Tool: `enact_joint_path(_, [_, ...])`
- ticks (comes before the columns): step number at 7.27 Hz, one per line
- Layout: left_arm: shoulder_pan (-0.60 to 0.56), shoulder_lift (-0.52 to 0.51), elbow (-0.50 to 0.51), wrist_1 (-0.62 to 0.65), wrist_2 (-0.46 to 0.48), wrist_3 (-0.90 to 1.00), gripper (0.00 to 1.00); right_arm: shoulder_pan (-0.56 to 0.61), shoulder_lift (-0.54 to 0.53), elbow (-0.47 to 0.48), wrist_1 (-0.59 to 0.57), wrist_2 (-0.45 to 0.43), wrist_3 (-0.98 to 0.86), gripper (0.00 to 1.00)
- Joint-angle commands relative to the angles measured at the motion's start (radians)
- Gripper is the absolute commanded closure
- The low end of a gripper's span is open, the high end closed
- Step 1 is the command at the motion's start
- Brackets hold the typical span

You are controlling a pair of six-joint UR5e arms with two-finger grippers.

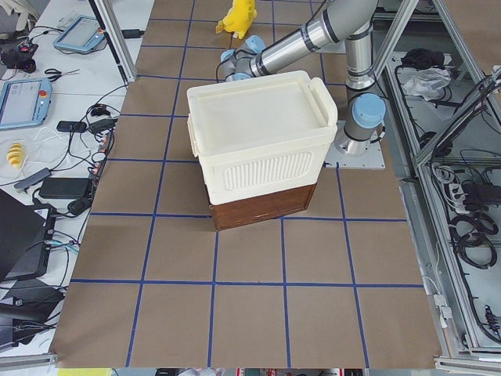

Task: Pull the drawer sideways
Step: 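Pull the handle with the left gripper, sliding the drawer out toward the table center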

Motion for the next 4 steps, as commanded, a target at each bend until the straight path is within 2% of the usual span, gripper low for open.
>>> enact_joint_path(1, [-0.015, -0.001, 0.0, -0.001, 0.0, 0.002, 0.83, 0.0, 0.0, 0.0, 0.0, 0.0, 0.0, 0.0])
enact_joint_path(4, [-0.021, -0.001, 0.0, 0.0, 0.0, 0.004, 0.84, 0.0, 0.0, 0.0, 0.0, 0.0, 0.0, 0.0])
